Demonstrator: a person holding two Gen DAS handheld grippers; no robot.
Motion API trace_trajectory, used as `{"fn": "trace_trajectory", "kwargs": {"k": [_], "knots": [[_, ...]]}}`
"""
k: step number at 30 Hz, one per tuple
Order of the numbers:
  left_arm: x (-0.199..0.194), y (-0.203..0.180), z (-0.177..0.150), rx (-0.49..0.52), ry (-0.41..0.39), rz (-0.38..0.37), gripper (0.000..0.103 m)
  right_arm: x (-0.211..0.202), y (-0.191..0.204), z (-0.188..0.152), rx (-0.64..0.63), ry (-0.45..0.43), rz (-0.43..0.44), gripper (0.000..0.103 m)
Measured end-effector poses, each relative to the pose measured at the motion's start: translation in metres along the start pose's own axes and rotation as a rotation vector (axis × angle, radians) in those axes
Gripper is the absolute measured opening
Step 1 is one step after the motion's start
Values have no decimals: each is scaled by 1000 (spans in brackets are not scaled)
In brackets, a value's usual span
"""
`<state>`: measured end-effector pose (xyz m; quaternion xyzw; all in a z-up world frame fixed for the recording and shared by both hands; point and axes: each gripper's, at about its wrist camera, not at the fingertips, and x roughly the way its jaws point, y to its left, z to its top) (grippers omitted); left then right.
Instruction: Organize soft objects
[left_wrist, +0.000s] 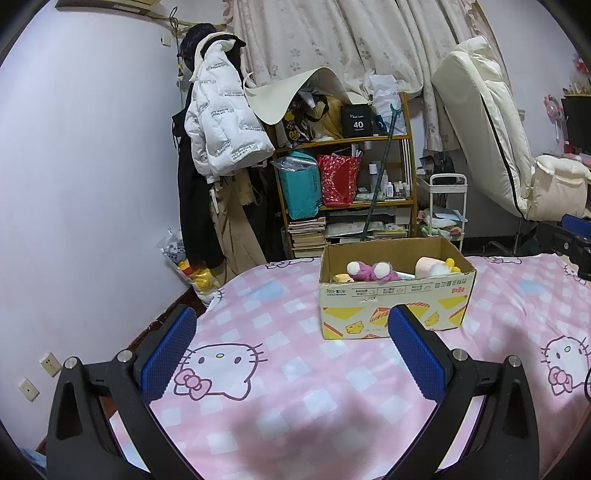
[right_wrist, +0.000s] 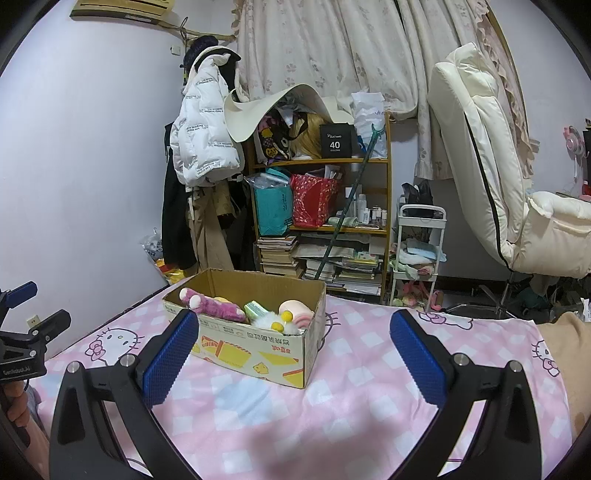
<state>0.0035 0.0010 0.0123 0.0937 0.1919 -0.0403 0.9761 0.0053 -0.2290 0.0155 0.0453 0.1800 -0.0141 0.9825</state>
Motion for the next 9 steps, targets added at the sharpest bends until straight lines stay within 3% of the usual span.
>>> {"fn": "trace_trajectory", "kwargs": {"k": [9], "knots": [[2, -1, -1, 8, 5, -1, 102, 0, -1, 2, -1, 0, 1, 103]]}}
